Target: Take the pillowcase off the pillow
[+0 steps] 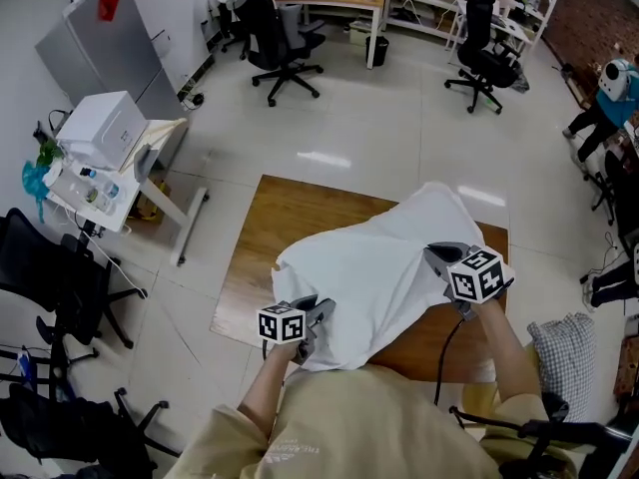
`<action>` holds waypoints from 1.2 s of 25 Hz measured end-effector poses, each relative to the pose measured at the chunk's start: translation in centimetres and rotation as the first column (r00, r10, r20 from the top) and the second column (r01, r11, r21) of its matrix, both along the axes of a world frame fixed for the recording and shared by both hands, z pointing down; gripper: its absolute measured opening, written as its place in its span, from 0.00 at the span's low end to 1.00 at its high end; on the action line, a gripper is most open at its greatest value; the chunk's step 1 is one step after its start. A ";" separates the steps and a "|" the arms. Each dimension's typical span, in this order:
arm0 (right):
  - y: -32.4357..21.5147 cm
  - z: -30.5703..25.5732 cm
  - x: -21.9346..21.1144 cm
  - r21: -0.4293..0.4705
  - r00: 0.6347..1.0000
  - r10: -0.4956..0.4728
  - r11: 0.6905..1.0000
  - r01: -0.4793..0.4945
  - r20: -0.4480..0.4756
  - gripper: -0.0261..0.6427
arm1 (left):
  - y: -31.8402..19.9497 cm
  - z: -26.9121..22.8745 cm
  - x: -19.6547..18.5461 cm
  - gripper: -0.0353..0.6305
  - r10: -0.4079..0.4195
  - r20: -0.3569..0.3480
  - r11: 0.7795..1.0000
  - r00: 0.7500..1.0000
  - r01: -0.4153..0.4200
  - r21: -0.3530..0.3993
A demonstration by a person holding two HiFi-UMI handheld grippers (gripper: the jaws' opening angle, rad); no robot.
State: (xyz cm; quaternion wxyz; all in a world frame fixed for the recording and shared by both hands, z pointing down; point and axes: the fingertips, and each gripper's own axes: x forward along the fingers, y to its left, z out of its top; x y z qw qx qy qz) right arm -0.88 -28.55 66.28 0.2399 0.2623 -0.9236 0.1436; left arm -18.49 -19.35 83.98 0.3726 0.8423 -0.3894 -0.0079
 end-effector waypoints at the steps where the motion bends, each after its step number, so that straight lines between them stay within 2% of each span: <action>1: -0.1 0.2 0.4 0.004 1.000 0.013 1.000 -0.013 -0.001 0.04 | 0.0 -1.2 0.2 0.14 0.007 -0.052 1.000 0.999 -0.006 0.019; 3: -0.3 0.2 1.1 0.018 0.999 0.041 0.999 -0.041 0.002 0.04 | 0.0 -4.2 0.4 0.12 0.033 -0.156 0.998 0.987 -0.023 0.066; 6: -0.9 0.3 1.9 0.042 0.997 0.079 0.996 -0.079 -0.001 0.04 | 0.0 -8.9 1.2 0.12 0.085 -0.239 0.990 0.967 -0.056 0.126; 9: -1.7 2.1 3.1 0.093 0.988 0.136 0.987 -0.129 -0.079 0.04 | 0.6 -13.6 2.3 0.11 0.139 -0.320 0.980 0.937 -0.084 0.180; 12: -2.8 5.0 5.0 0.132 0.963 0.212 0.973 -0.191 -0.167 0.04 | 1.5 -18.5 3.2 0.11 0.196 -0.405 0.965 0.893 -0.103 0.240; 16: -4.3 8.0 7.0 0.070 0.949 0.277 0.961 -0.269 -0.152 0.04 | 2.2 -25.8 4.6 0.10 0.245 -0.516 0.947 0.821 -0.089 0.307; 21: -6.8 12.3 11.3 0.019 0.919 0.344 0.938 -0.347 -0.191 0.04 | 3.2 -30.4 2.9 0.09 0.279 -0.594 0.932 0.754 -0.064 0.357; 23: -7.8 15.8 13.1 -0.027 0.921 0.336 0.937 -0.348 -0.197 0.04 | 3.9 -31.7 2.3 0.09 0.280 -0.603 0.928 0.747 -0.050 0.369; 26: -8.4 19.1 13.7 -0.070 0.923 0.339 0.932 -0.356 -0.184 0.04 | 4.2 -32.0 2.4 0.09 0.272 -0.587 0.929 0.762 -0.048 0.368; 30: -7.4 16.7 12.5 -0.047 0.935 0.336 0.938 -0.342 -0.114 0.04 | 4.1 -31.4 2.9 0.09 0.270 -0.608 0.934 0.746 -0.050 0.354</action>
